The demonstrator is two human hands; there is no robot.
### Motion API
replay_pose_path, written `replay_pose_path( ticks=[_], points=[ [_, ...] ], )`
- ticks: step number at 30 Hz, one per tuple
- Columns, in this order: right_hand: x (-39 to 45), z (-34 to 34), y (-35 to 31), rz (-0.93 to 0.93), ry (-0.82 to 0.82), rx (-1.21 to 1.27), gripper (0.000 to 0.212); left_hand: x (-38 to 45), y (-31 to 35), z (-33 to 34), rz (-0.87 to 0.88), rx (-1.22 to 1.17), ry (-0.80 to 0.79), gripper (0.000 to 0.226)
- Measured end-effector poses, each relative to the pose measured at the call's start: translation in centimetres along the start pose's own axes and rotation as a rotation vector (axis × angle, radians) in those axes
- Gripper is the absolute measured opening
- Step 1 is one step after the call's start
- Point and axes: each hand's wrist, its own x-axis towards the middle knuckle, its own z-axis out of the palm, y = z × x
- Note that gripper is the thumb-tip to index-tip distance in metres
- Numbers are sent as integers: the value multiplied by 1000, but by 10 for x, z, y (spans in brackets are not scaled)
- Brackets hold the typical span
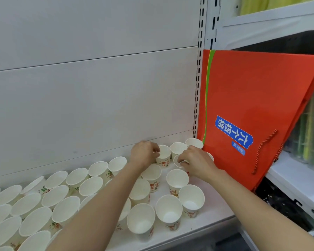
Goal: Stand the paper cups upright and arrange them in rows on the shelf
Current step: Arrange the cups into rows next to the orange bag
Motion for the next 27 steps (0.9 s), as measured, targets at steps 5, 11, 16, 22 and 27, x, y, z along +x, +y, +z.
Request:
replay_pose_path(
  ticks=[5, 11, 16, 22, 27],
  points=[
    [19, -6, -16, -81, 67, 23, 20, -15, -43, -25, -64, 78, -27, 20],
    [45, 7, -38, -116, -16, -16, 28, -20, -46, -19, -53, 113, -187, 25],
    [46, 11, -35, -73, -34, 21, 26, -18, -35, -12, 6, 123, -176, 20],
    [10, -12, -17, 69, 14, 193, 18, -38, -28, -23, 39, -40, -82, 14],
    [-20, -24, -22, 51, -123, 303, 8, -63, -11, -21, 78, 16, -229, 26]
  ],
)
